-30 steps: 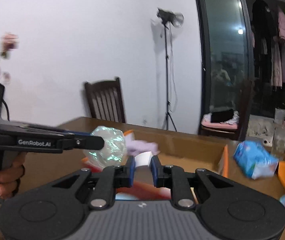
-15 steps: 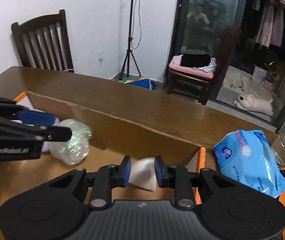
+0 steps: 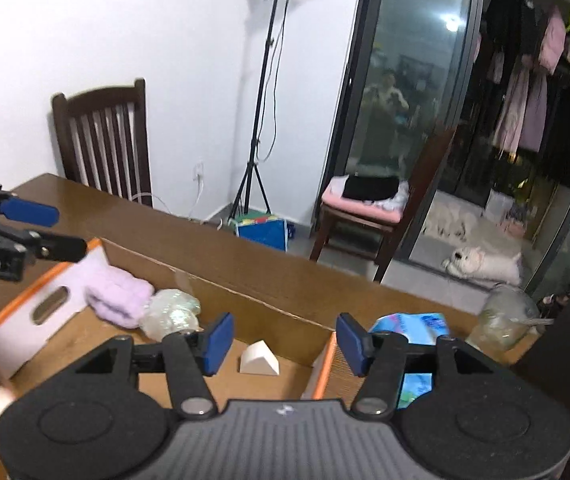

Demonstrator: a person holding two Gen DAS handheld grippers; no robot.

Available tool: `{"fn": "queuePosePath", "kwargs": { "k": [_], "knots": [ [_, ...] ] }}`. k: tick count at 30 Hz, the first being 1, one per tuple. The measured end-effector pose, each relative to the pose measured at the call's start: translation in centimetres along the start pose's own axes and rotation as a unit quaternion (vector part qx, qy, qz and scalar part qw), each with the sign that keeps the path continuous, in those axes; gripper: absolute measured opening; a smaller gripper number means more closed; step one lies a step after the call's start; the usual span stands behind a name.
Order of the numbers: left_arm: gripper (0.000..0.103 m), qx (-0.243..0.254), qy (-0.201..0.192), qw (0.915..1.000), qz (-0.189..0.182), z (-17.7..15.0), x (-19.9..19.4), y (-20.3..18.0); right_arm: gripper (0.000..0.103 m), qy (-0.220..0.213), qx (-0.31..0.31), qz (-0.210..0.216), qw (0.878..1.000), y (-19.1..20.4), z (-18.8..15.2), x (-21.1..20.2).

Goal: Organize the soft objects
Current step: 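Carry the bag and wedge into the box and open both tools, then move both tools back over the pile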

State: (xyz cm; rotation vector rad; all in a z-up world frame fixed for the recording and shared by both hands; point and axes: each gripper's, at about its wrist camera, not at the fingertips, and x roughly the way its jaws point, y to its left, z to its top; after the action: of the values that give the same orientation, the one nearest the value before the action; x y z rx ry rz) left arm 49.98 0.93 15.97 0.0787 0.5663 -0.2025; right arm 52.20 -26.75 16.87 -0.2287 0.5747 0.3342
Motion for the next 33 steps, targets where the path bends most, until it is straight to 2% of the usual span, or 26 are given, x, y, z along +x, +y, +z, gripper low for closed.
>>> {"fn": "queuePosePath", "kwargs": {
  "k": [4,8,11,13,18,22,25,29,33],
  "knots": [
    [0.074,0.009,-0.021,0.9998,0.000,-1.7,-5.7,-0.5,0.064,-0.017,-0.012,-0.004,1.000,0.5,-0.7,-5.7],
    [0.075,0.003,-0.044,0.9989,-0.014,-5.9,-11.4,-1.5,0.066,-0.044,-0.011,0.010,0.999,1.8,-3.7,-11.4],
    [0.078,-0.001,-0.064,0.9976,-0.027,-10.6,-15.2,-2.8,0.068,-0.070,-0.008,0.035,0.997,3.7,-7.2,-15.7],
    [0.078,0.000,-0.082,0.9964,-0.019,-14.3,-17.5,-4.0,0.076,-0.090,-0.009,0.051,0.995,5.4,-10.1,-18.3],
    [0.078,-0.015,-0.094,0.9954,0.010,-21.9,-21.1,-6.4,0.080,-0.127,-0.002,0.081,0.989,9.9,-17.8,-23.5],
    [0.078,-0.065,-0.079,0.9948,-0.002,-26.3,-23.2,-6.4,0.081,-0.134,0.027,0.103,0.985,12.8,-22.8,-25.2],
    [0.078,-0.076,-0.062,0.9952,0.008,-28.1,-23.8,-5.9,0.081,-0.121,0.047,0.109,0.986,14.2,-25.5,-25.1],
    [0.078,-0.083,-0.052,0.9951,0.017,-28.6,-23.2,-5.1,0.081,-0.091,0.052,0.123,0.987,15.2,-26.4,-23.8],
    [0.078,-0.093,-0.044,0.9946,0.014,-28.5,-21.5,-4.2,0.076,-0.093,0.069,0.128,0.985,15.9,-25.6,-22.4]
  ]
}}
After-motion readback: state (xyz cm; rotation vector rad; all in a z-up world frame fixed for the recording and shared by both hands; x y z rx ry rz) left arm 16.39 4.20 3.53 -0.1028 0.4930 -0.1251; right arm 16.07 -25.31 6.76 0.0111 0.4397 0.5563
